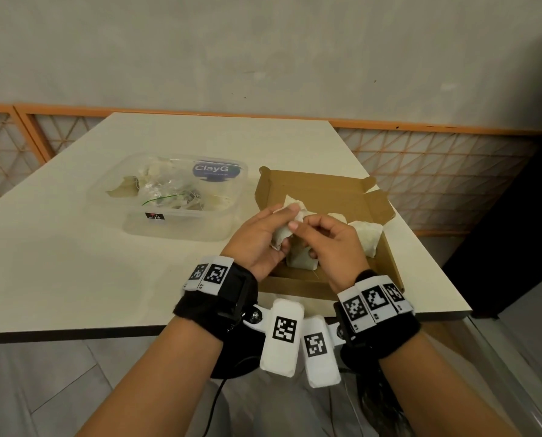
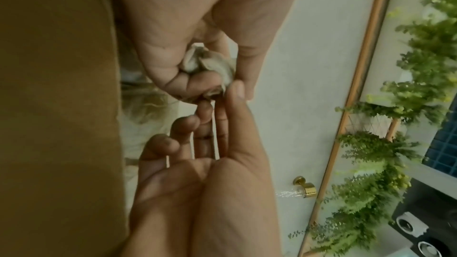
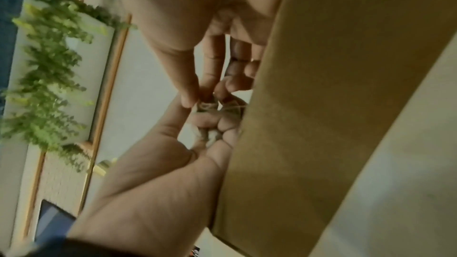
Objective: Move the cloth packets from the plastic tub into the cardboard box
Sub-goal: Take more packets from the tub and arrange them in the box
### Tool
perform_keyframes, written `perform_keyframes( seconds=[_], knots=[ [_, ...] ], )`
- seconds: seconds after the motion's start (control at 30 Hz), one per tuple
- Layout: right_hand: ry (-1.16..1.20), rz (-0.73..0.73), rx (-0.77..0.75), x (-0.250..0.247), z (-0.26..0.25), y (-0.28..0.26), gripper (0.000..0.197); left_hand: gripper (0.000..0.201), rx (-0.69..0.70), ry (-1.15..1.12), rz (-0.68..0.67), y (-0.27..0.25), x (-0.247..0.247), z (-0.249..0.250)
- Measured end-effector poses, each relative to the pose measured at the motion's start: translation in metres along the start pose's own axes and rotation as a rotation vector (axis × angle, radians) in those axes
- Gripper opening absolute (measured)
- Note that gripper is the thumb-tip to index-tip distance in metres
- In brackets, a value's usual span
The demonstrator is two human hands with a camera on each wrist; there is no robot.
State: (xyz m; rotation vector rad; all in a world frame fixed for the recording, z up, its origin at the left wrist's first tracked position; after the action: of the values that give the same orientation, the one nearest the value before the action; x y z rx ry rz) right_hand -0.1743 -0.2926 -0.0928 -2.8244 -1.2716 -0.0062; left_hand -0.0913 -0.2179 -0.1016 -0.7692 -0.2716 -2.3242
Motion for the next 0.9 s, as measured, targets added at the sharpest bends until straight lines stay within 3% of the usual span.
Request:
perform_keyframes(
  seconds=[0.3,0.43,0.6,0.77,0.9],
  knots=[
    [0.359,-0.061,0.174,-0.009,0.002,0.002,0.013,0.017,-0.020,-0.181,0.099,-0.002,0.002,0.008],
    [0.417,-0.092,0.202,-0.008,0.001,0.000,0.011,0.020,0.010,-0.130,0.131,-0.001,-0.001,0.007],
    [0.343,-0.089,0.202,-0.003,0.002,0.000,0.011,0.014,0.104,0.124,0.110,-0.002,0.001,0.006],
    [0.314,-0.022,0.166,-0.007,0.001,-0.002,0.012,0.013,0.091,0.236,0.065,-0.007,0.007,0.008],
    [-0.024,0.034,0.089,-0.017,-0.013,-0.003,0.008,0.005,0.125,0.287,0.086,-0.007,0.006,0.013]
  ],
)
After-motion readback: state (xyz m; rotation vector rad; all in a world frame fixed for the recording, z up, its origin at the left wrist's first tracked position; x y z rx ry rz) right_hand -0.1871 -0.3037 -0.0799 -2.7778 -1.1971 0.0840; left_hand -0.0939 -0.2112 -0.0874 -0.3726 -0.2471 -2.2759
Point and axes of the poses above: each hand's wrist, its own y-axis towards the middle knuckle, its own x-axis out of the palm, z = x × y, the point moved 5 cm from there along y, towards the middle knuckle, and after that the axes turned 12 degrees about x, right-handed, at the moved point
